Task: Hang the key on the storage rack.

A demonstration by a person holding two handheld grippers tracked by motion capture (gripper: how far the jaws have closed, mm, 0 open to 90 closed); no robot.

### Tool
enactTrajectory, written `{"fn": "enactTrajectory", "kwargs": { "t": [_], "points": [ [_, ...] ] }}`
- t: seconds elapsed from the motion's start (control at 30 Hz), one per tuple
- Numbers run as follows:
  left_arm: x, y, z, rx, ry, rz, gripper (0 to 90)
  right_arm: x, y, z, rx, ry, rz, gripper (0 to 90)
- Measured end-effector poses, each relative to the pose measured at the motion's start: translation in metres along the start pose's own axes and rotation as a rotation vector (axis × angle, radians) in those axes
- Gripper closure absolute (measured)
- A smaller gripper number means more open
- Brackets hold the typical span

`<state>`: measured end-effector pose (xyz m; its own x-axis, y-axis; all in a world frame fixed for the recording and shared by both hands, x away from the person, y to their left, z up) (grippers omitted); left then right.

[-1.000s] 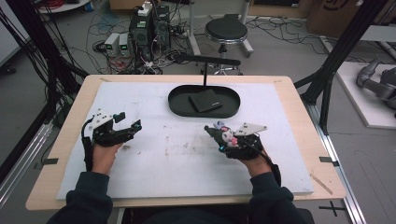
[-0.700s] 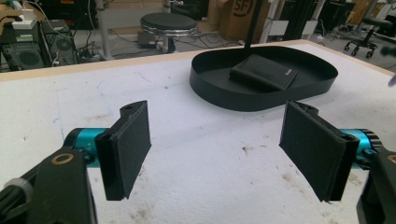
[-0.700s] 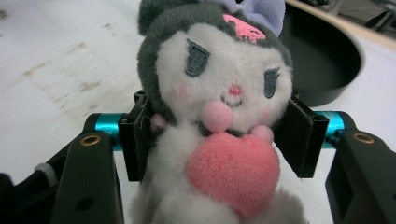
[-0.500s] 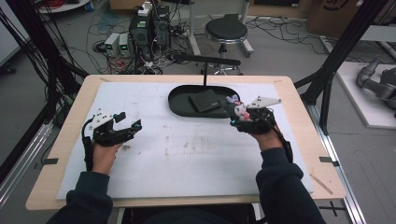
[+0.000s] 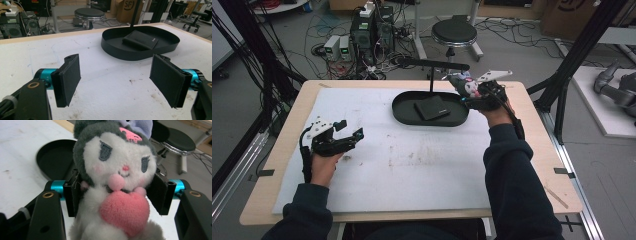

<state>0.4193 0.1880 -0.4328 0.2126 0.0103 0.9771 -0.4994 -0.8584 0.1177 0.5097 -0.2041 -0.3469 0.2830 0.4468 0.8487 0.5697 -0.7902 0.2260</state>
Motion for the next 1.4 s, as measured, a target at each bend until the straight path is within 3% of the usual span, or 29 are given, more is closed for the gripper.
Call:
{"fn": "enactTrajectory", "kwargs": {
  "t": [0.2,0.37,0.67,0.8,1.03,1.1,1.2,1.4],
  "points": [
    [0.000,0.000,0.000,0.000,0.002,-0.007,24.3,0.011,0.020,0.009,-0.037,-0.007,0.008,37.1],
    [0.000,-0.001,0.000,0.000,0.000,-0.008,24.3,0.016,0.027,0.016,-0.049,0.001,0.010,37.1],
    [0.000,-0.002,0.000,-0.001,0.003,-0.009,24.3,0.022,0.042,0.030,-0.089,0.016,0.079,37.1],
    [0.000,-0.002,0.000,0.000,0.004,-0.012,24.3,0.013,0.049,0.035,-0.122,-0.027,0.100,37.1],
    [0.000,-0.001,-0.001,0.000,0.000,-0.007,24.3,-0.006,0.053,0.037,-0.178,-0.081,0.083,36.5],
    [-0.001,-0.001,-0.001,0.000,-0.002,-0.007,24.3,-0.015,0.054,0.037,-0.184,-0.099,0.091,36.5],
    [-0.001,-0.001,0.000,-0.002,-0.003,-0.005,24.3,-0.031,0.054,0.041,-0.180,-0.172,0.060,36.4],
    [-0.001,0.000,0.000,-0.001,-0.006,-0.002,24.3,-0.041,0.040,0.060,-0.167,-0.215,0.039,36.2]
  ]
}}
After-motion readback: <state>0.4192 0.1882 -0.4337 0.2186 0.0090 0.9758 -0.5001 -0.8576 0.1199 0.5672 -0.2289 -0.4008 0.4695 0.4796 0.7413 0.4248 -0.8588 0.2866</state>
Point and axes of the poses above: each handheld gripper's, and its own axes: z roughly forward along the jaws, x roughly out of its top, y roughly to its right, the point moved 9 cm from there along z, roughly forward along the jaws, and after that the axes turned 5 degrees about y, right-handed, at the moved point
